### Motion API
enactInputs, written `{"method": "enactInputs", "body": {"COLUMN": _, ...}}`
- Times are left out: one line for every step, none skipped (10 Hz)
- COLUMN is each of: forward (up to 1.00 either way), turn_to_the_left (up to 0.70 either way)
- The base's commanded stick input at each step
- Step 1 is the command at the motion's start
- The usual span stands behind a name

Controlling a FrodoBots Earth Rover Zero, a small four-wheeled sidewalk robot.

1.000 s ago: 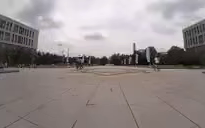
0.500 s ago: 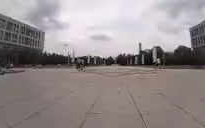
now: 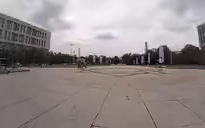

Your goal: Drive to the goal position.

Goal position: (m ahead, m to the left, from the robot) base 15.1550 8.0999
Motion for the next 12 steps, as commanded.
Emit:
{"method": "enactInputs", "body": {"forward": 0.60, "turn_to_the_left": 0.07}}
{"method": "enactInputs", "body": {"forward": 0.60, "turn_to_the_left": 0.04}}
{"method": "enactInputs", "body": {"forward": 0.60, "turn_to_the_left": 0.12}}
{"method": "enactInputs", "body": {"forward": 0.60, "turn_to_the_left": 0.15}}
{"method": "enactInputs", "body": {"forward": 0.60, "turn_to_the_left": 0.15}}
{"method": "enactInputs", "body": {"forward": 0.60, "turn_to_the_left": 0.15}}
{"method": "enactInputs", "body": {"forward": 0.60, "turn_to_the_left": 0.15}}
{"method": "enactInputs", "body": {"forward": 0.59, "turn_to_the_left": 0.15}}
{"method": "enactInputs", "body": {"forward": 0.58, "turn_to_the_left": 0.07}}
{"method": "enactInputs", "body": {"forward": 0.44, "turn_to_the_left": 0.00}}
{"method": "enactInputs", "body": {"forward": 0.30, "turn_to_the_left": 0.00}}
{"method": "enactInputs", "body": {"forward": 0.26, "turn_to_the_left": 0.00}}
